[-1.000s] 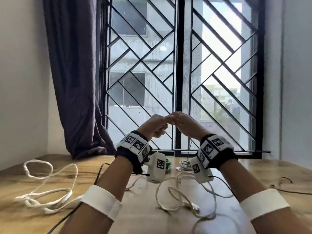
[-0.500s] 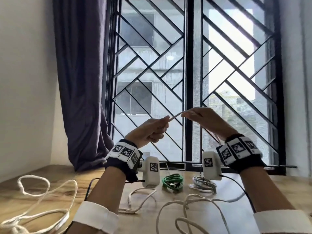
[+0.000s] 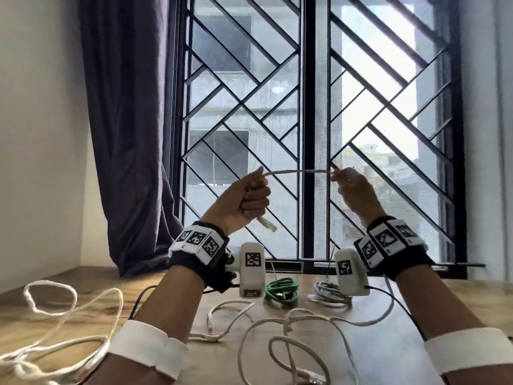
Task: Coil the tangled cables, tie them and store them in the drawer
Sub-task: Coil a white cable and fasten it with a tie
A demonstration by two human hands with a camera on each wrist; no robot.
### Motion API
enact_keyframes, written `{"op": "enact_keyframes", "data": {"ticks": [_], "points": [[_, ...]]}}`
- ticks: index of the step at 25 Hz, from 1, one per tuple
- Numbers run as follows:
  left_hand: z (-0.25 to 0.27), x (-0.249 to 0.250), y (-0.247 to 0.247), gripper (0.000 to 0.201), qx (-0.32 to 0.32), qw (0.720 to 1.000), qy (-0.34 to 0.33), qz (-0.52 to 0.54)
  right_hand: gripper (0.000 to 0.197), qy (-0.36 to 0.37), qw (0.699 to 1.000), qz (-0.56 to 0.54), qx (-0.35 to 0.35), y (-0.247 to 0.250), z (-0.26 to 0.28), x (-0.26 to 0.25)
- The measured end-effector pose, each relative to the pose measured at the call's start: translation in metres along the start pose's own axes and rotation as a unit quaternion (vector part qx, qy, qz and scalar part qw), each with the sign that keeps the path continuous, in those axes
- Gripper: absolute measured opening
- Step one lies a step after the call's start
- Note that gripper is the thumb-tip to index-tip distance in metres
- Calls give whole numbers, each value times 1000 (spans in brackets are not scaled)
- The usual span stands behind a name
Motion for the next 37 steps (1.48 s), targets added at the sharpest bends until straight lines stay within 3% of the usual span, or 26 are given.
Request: {"op": "enact_keyframes", "data": {"ticks": [3, 5, 9, 11, 14, 17, 19, 23, 25, 27, 29, 33, 37], "points": [[0, 24, 4, 41, 39, 992, -93, 70, 27, 7, 986, 69, -153, -53, 23, 2], [5, 39, 19, 39, 90, 980, -151, 89, 25, -7, 957, 94, -273, -95, 49, 2], [35, 67, 79, 37, 285, 928, -239, 32, 26, -19, 843, 232, -486, -150, 111, 5], [46, 76, 94, 34, 312, 912, -266, 5, 27, -2, 801, 265, -537, -150, 125, -1], [45, 72, 92, 28, 325, 909, -257, -39, 27, 52, 783, 271, -558, -135, 131, -27], [36, 61, 68, 24, 339, 880, -200, -267, 22, 145, 815, 244, -505, -118, 123, -71], [23, 45, 43, 26, 279, 855, -143, -414, 19, 206, 859, 215, -416, -103, 104, -95], [8, -2, 20, 29, 149, 879, -29, -452, 21, 243, 916, 200, -248, -69, 69, -101], [6, -12, 22, 31, 128, 873, -15, -470, 27, 235, 930, 194, -206, -60, 57, -90], [6, -11, 31, 38, 146, 882, -20, -447, 34, 226, 947, 160, -164, -50, 47, -80], [6, -15, 36, 47, 140, 914, 1, -381, 36, 207, 960, 153, -108, -35, 35, -68], [4, -37, 1, 55, -6, 975, 77, -207, 46, 150, 974, 171, -17, -18, 27, -41], [2, -12, -21, 40, -65, 994, 4, -84, 40, 150, 981, 105, -72, -47, 40, -31]]}}
Point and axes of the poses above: each hand's wrist, its own z-axis away from the middle knuckle, its own y-axis out of the back of the hand, x = y × z, the point moved 10 cm from there along -z, towards the middle knuckle, and after that the axes turned 4 degrees about -y, right-handed, at the moved point
